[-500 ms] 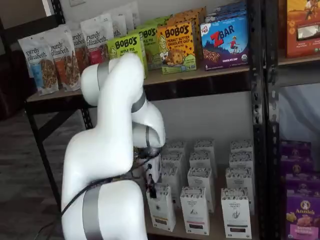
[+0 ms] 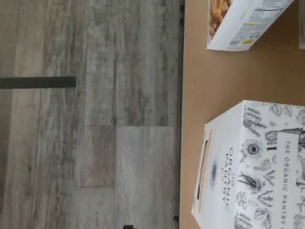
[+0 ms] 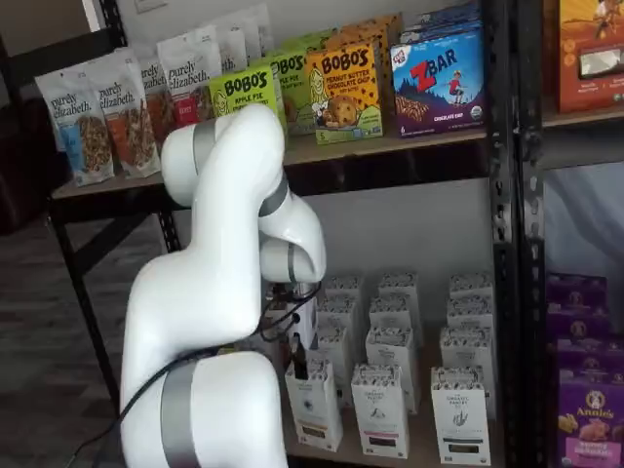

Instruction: Pick up the white box with a yellow strip in the middle, on the bottom shelf, the fourth box from the left

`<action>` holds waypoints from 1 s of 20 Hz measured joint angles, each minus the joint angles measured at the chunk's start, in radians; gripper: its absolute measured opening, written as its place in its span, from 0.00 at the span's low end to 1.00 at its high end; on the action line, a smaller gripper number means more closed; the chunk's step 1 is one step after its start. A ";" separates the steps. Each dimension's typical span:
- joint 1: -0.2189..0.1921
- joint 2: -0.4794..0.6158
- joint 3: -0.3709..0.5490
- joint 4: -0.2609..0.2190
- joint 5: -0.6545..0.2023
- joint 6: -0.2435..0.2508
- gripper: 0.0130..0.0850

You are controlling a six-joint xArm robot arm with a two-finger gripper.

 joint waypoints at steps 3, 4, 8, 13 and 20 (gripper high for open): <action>0.000 0.016 -0.020 0.013 -0.005 -0.010 1.00; 0.000 0.024 -0.031 0.012 -0.001 -0.009 1.00; 0.003 0.061 -0.079 -0.002 0.017 0.006 1.00; 0.003 0.098 -0.112 0.025 -0.010 -0.017 1.00; -0.004 0.164 -0.184 0.027 -0.015 -0.025 1.00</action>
